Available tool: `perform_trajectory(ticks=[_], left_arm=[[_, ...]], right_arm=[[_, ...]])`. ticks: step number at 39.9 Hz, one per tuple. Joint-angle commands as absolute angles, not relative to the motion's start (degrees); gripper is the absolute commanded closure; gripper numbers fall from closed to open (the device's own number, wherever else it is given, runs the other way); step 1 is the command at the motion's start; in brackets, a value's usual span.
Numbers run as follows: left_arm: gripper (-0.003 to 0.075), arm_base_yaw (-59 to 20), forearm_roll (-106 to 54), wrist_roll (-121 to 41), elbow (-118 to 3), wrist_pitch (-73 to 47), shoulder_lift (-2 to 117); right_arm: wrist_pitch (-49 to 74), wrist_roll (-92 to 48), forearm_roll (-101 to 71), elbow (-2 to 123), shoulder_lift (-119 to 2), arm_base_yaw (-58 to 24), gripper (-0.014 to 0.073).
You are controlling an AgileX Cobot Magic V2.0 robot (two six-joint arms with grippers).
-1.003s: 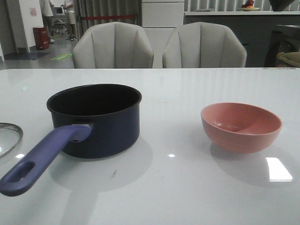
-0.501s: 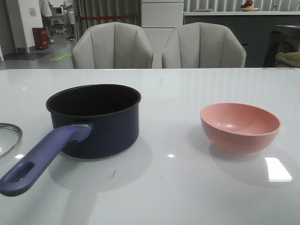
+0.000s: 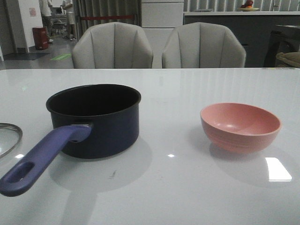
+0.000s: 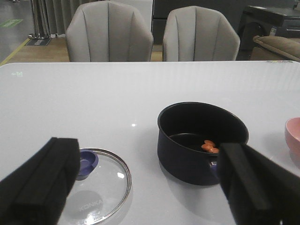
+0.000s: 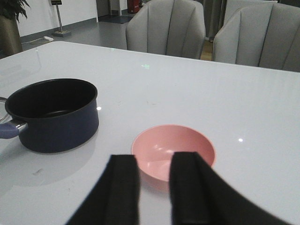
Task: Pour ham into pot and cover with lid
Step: 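Move the left gripper down onto the lid knob and grasp it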
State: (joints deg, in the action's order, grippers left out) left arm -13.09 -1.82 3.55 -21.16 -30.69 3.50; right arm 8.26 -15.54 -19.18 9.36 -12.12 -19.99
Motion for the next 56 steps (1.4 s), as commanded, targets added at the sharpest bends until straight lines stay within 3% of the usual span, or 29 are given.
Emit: perform_trajectory(ticks=[1, 3, 11, 29, 47, 56], left_arm=[[0.0096, -13.6, -2.5, 3.6, -22.6, -25.7, 4.1], [0.0096, -13.6, -2.5, 3.6, -22.6, -25.1, 4.1], [0.0095, -13.6, -2.3, 3.6, -25.8, -26.6, 8.6], [0.0092, -13.0, 5.1, 13.0, -43.2, -30.9, 40.5], [0.0095, -0.8, -1.0, 13.6, -56.1, -40.7, 71.4], [0.0095, 1.0, -2.1, 10.0, -65.5, -49.1, 82.8]], right_arm=[[4.1, -16.2, -19.5, 11.0, -12.5, -20.1, 0.0452], [4.1, -16.2, -19.5, 11.0, -12.5, -20.1, 0.0417], [4.1, -16.2, -19.5, 11.0, -12.5, -20.1, 0.0414], [4.1, -16.2, -19.5, 11.0, -12.5, -20.1, 0.0414], [4.1, -16.2, -19.5, 11.0, -12.5, -20.1, 0.0414], [4.1, -16.2, -19.5, 11.0, -12.5, -20.1, 0.0414]])
